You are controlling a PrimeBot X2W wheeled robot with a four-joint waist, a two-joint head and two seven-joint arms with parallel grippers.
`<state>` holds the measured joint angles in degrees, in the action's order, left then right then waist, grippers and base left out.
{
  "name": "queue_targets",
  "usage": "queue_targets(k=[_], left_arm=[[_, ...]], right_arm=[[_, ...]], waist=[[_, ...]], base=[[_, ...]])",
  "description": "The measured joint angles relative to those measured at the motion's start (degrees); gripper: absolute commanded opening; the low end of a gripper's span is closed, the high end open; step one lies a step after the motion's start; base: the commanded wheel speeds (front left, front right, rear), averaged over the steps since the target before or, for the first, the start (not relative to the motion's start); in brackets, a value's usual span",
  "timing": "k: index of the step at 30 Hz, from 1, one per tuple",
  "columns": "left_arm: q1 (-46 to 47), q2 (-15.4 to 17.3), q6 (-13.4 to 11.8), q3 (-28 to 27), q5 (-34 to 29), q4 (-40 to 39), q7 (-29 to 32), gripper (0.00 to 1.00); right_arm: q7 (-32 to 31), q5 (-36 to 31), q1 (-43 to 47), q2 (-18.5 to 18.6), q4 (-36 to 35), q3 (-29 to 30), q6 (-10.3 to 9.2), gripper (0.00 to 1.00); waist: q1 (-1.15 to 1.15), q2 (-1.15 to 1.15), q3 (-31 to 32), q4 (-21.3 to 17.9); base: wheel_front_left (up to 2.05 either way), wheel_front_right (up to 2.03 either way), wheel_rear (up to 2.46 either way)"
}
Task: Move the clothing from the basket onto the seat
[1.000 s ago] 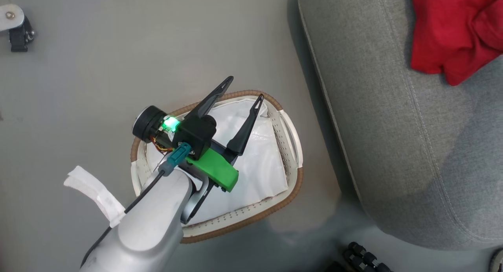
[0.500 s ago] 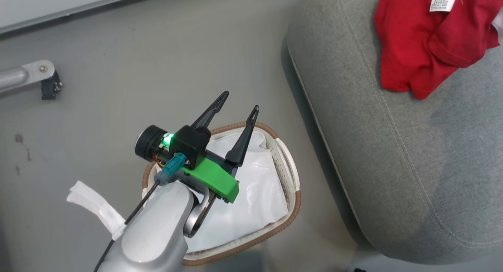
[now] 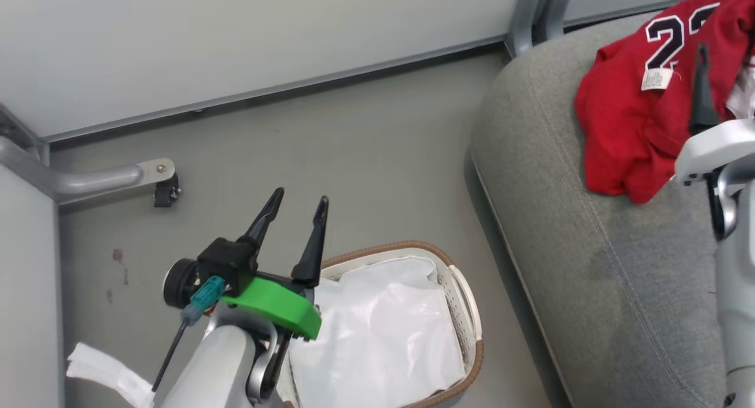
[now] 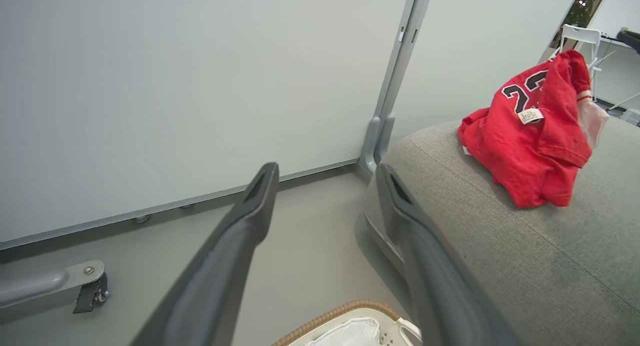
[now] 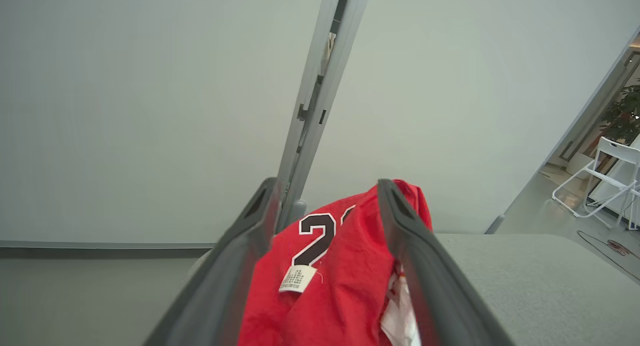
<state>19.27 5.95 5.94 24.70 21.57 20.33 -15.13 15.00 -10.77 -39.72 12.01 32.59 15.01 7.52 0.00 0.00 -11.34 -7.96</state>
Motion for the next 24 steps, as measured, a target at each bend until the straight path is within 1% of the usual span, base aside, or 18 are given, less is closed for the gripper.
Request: queue_targets(k=[5,9,15,18,24], left_arm=[[-4.66,0.18,-1.00,-6.01,-0.21,-1.31,0.01,1.00],[-8.65,0.02,-1.67,-10.78,-1.02,-2.09,0.00,1.00],[-13.96,-0.99,-1.89,-15.73,-2.08,-2.68,0.00,1.00],[-16.09,-1.55,-1.67,-17.77,-2.69,-3.46,0.00,1.00],[-19.46,-2.47,-1.18,-20.71,-3.92,-4.57,0.00,1.00]], right_arm=[[0.00,1.40,5.06,-5.54,-2.83,-1.12,0.00,1.00],[0.00,3.31,10.32,-7.84,-4.23,-2.98,0.00,1.00],[0.00,6.21,17.41,-9.16,-6.55,-4.99,0.00,1.00],[0.01,11.12,21.26,-9.17,-7.42,-7.57,0.00,1.00],[0.00,13.95,27.52,-9.26,-9.69,-11.95,0.00,1.00]], waist=[[0.00,0.00,3.33,2.72],[0.00,0.00,5.60,4.90],[0.00,0.00,8.47,7.32],[0.00,0.00,9.58,8.09],[0.00,0.00,10.68,8.62]], base=[[0.00,0.00,0.00],[0.00,0.00,0.00],[0.00,0.00,0.00],[0.00,0.00,0.00],[0.00,0.00,0.00]])
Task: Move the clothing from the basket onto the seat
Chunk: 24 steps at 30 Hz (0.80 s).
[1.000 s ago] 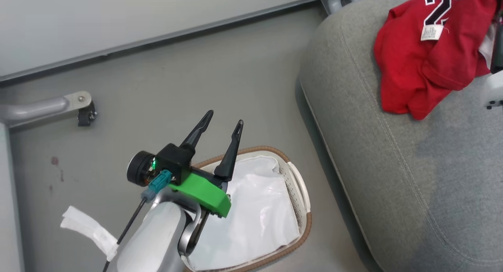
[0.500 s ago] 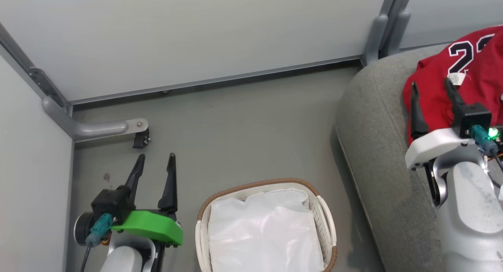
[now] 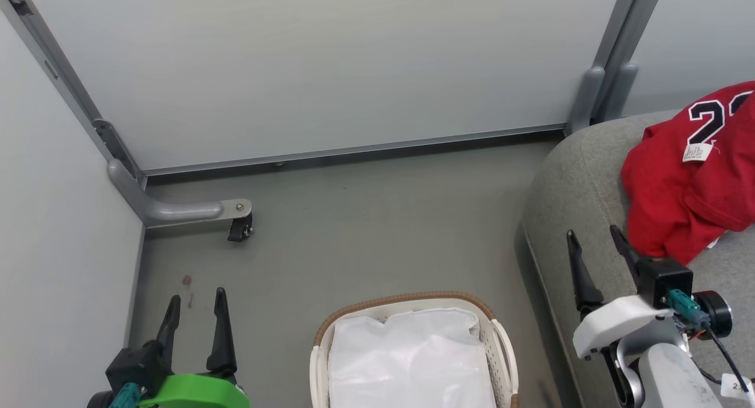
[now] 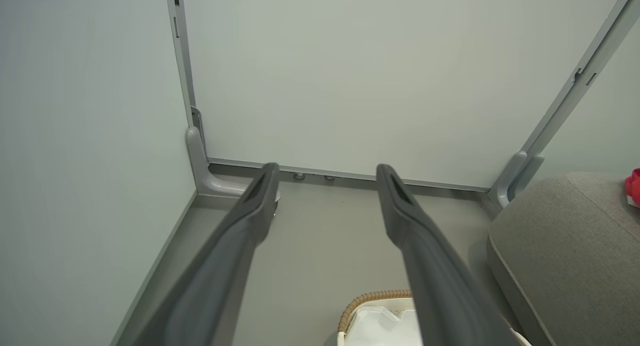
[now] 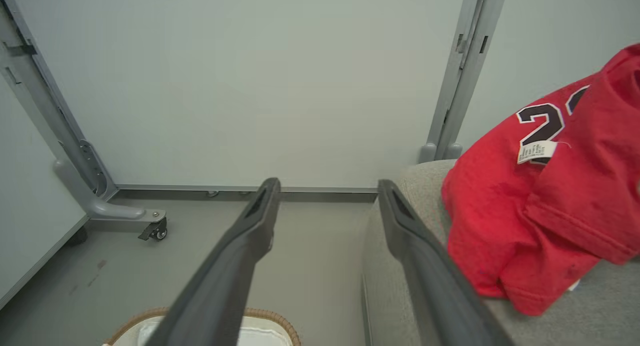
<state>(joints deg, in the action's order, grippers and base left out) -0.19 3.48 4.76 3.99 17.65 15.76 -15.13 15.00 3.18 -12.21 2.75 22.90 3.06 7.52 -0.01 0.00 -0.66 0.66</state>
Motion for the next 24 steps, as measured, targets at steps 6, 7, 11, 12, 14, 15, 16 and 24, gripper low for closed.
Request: queue_targets(k=[6,7,11,12,14,15,16,24], left_arm=[[-1.57,-0.42,0.37,-0.77,-0.89,-0.20,0.00,1.00],[-1.58,-0.43,0.48,-0.80,-1.23,-0.20,0.00,1.00],[-1.58,-0.53,0.58,-1.35,-1.31,-0.20,0.00,1.00],[-1.58,-0.53,0.63,-1.44,-1.34,-0.16,0.00,1.00],[-1.58,-0.55,0.74,-1.48,-1.41,-0.09,0.00,1.00],[-1.58,-0.55,0.75,-1.46,-1.41,-0.03,0.00,1.00],[-1.58,-0.55,0.76,-1.41,-1.40,0.04,0.00,1.00],[-1.54,-0.58,0.76,-0.75,-0.93,0.79,0.00,1.00]], right_arm=[[0.00,1.55,2.36,0.02,-2.04,-2.18,0.00,1.00],[0.00,1.89,2.64,0.01,-2.15,-2.42,0.00,1.00],[0.00,2.24,3.32,0.01,-2.26,-3.25,0.00,1.00],[0.00,2.33,3.35,0.01,-2.25,-3.36,0.00,1.00],[0.00,2.42,3.35,0.02,-2.25,-3.60,0.00,1.00],[0.00,2.46,3.35,0.02,-2.25,-3.72,0.00,1.00],[0.00,2.65,3.35,0.02,-2.26,-3.88,0.00,1.00],[0.00,3.37,3.34,0.02,-2.24,-4.16,0.00,1.00]], waist=[[0.00,0.00,0.18,-0.16],[0.00,0.00,0.20,-0.16],[0.00,0.00,0.25,-0.18],[0.00,0.00,0.26,-0.17],[0.00,0.00,0.29,-0.20],[0.00,0.00,0.30,-0.20],[0.00,0.00,0.30,-0.21],[0.00,0.00,0.28,-0.15]], base=[[0.00,0.00,0.00],[0.00,0.00,0.00],[0.00,0.00,0.00],[0.00,0.00,0.00],[0.00,0.00,0.00],[0.00,0.00,0.00],[0.00,0.00,0.00],[0.00,0.00,0.00]])
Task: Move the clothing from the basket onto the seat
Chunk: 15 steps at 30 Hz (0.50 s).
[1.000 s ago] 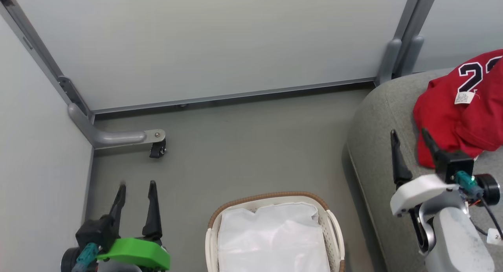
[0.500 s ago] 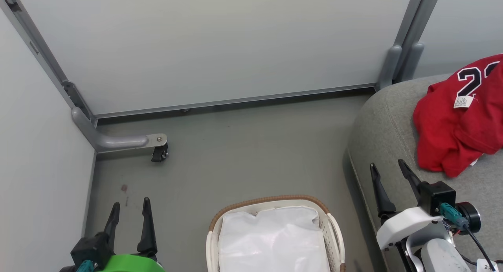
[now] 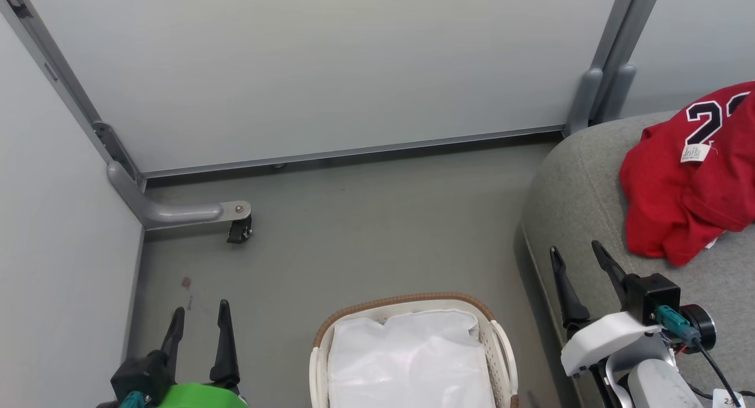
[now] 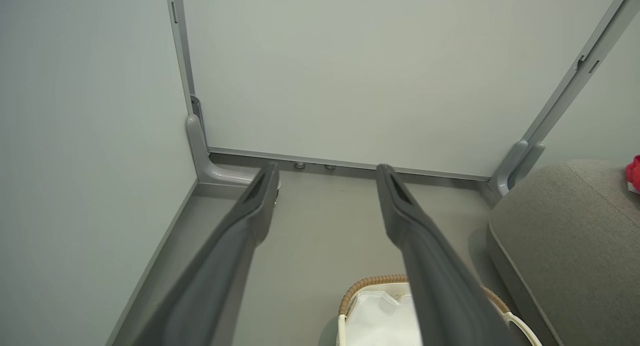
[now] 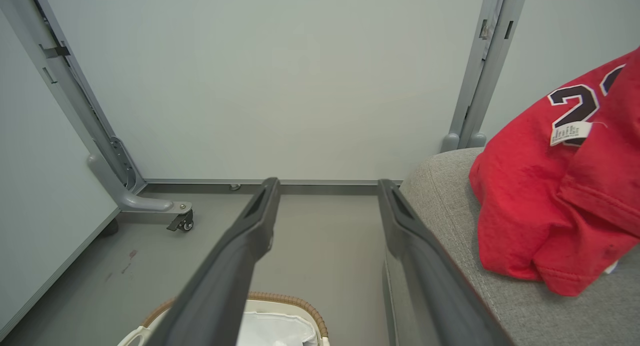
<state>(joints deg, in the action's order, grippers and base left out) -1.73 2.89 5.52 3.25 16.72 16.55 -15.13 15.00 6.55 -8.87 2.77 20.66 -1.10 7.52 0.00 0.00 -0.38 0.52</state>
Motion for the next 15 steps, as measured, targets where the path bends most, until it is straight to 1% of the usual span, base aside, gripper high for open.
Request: queue_targets(k=[3,4,9,15], left_arm=[[0.01,0.00,0.11,0.29,0.49,0.11,0.00,1.00],[-0.01,-0.02,0.10,0.31,0.58,0.25,0.00,0.00],[-0.14,-0.21,0.09,0.49,1.09,2.58,0.25,0.00],[-0.12,-0.22,0.09,-0.15,6.73,2.55,2.08,0.00]], right_arm=[[0.00,0.21,0.00,0.00,-0.01,-0.10,0.00,1.00],[0.00,0.26,0.04,-0.04,0.15,-0.09,0.00,0.00],[-0.47,0.70,1.42,-0.51,2.53,-0.01,0.01,0.00],[-2.45,7.16,1.48,-0.53,2.43,0.79,0.01,0.00]], waist=[[0.00,0.00,-0.01,0.02],[0.00,0.00,-0.01,0.02],[0.00,0.00,-0.01,0.02],[0.00,0.00,0.01,0.00]], base=[[0.00,0.00,0.00],[0.00,0.00,0.00],[0.00,0.00,0.00],[0.00,0.00,0.00]])
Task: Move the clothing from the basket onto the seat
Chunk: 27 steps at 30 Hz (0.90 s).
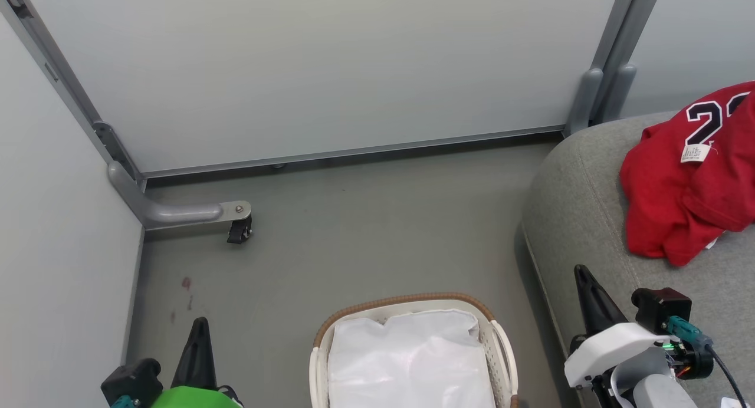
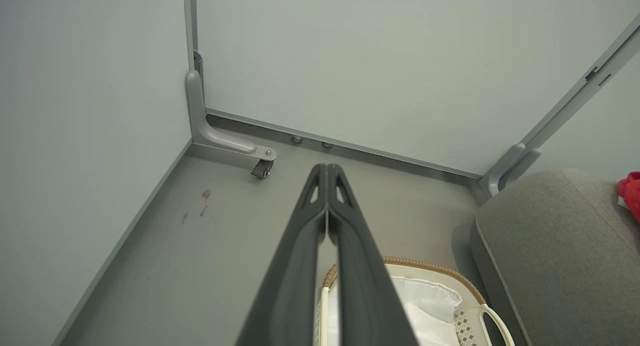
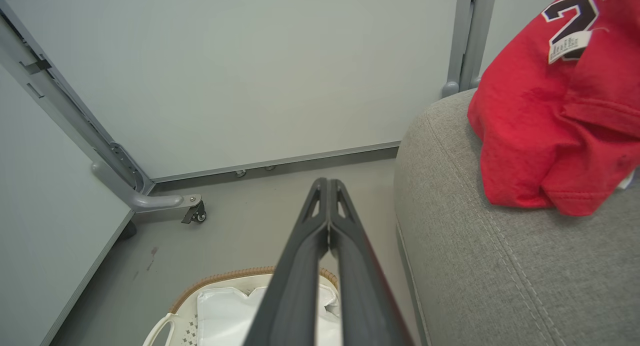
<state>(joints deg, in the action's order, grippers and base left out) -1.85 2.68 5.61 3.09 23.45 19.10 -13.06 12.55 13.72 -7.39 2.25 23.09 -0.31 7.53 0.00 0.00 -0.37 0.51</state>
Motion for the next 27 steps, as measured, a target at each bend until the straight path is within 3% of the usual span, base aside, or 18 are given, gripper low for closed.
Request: queue_targets(k=[6,27], left_arm=[[0.15,0.00,0.12,-1.13,7.77,-0.45,2.12,0.00],[2.02,0.00,0.51,-3.36,24.58,-1.83,6.97,0.00]], right_arm=[[-1.88,8.92,0.01,0.00,-1.14,0.52,0.00,0.00],[-6.50,28.14,0.39,0.07,-3.39,2.16,-0.01,0.00]], waist=[[0.00,0.00,0.01,-0.04],[0.00,0.00,0.04,-0.13]], base=[[0.00,0.00,0.00],[0.00,0.00,0.00]])
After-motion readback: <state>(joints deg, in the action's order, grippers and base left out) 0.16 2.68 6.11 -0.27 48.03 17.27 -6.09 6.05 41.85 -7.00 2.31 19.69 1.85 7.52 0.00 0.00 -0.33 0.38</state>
